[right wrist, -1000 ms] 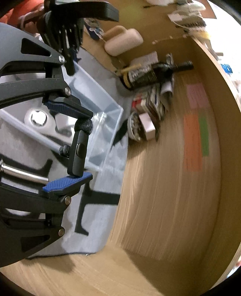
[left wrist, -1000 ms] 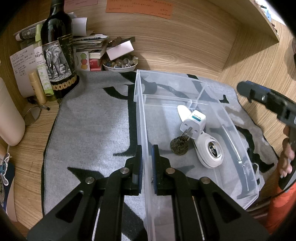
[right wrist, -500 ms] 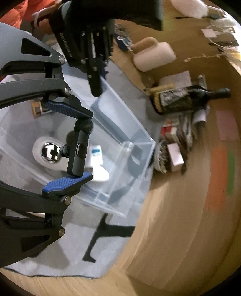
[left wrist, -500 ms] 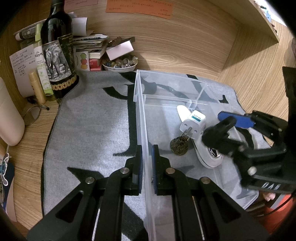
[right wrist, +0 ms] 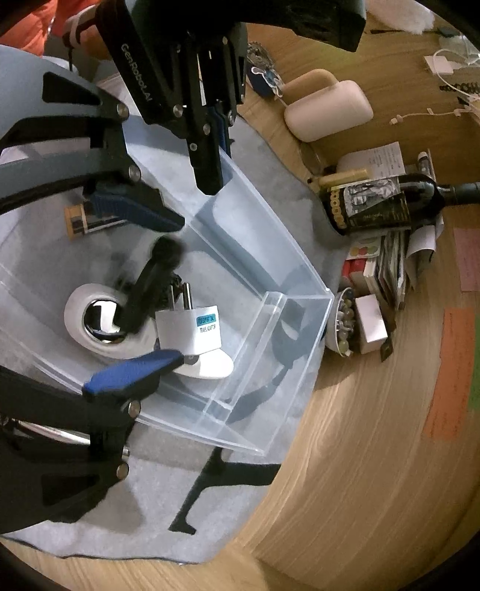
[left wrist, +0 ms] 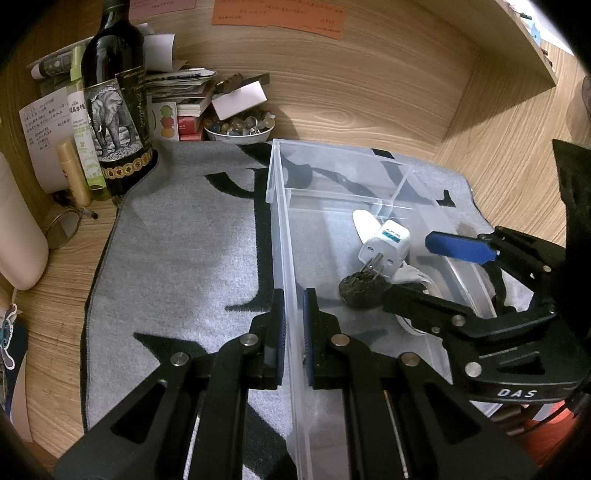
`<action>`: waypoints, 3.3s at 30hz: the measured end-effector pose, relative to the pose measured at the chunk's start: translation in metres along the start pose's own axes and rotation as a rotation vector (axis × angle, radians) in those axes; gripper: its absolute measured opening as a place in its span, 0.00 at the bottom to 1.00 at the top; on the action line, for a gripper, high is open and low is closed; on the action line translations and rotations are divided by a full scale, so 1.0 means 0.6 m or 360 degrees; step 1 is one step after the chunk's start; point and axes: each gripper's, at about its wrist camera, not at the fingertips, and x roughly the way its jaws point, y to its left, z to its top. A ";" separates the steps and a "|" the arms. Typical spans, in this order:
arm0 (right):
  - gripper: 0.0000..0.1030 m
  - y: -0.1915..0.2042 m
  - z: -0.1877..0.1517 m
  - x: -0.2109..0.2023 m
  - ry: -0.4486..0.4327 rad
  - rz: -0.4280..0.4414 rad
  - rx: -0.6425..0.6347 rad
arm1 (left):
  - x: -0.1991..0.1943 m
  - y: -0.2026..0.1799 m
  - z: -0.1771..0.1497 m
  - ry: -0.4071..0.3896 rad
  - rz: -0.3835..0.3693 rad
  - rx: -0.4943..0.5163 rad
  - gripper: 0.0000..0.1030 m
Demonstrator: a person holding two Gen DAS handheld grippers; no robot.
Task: Organize rigid objects
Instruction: 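Carry the black pump into the clear box and open the right gripper, then grasp the silver metal rod upright with the right gripper and lift, then lower the metal rod into the clear box and open the right gripper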
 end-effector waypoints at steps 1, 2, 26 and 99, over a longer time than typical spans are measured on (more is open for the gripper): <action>0.65 0.001 0.000 -0.003 -0.0010 -0.0002 -0.0006 | 0.000 0.000 0.000 0.0000 0.0000 0.0000 0.08; 0.65 0.001 0.001 -0.005 -0.0016 -0.0002 -0.0011 | 0.000 0.000 0.000 0.0000 0.0000 0.0001 0.08; 0.66 -0.117 -0.018 -0.122 -0.0248 -0.0307 0.0260 | 0.000 0.000 0.000 -0.0001 0.0000 0.0001 0.08; 0.14 -0.038 0.035 -0.137 -0.0466 -0.0094 0.0117 | -0.003 0.002 -0.001 -0.0004 0.0002 0.0004 0.08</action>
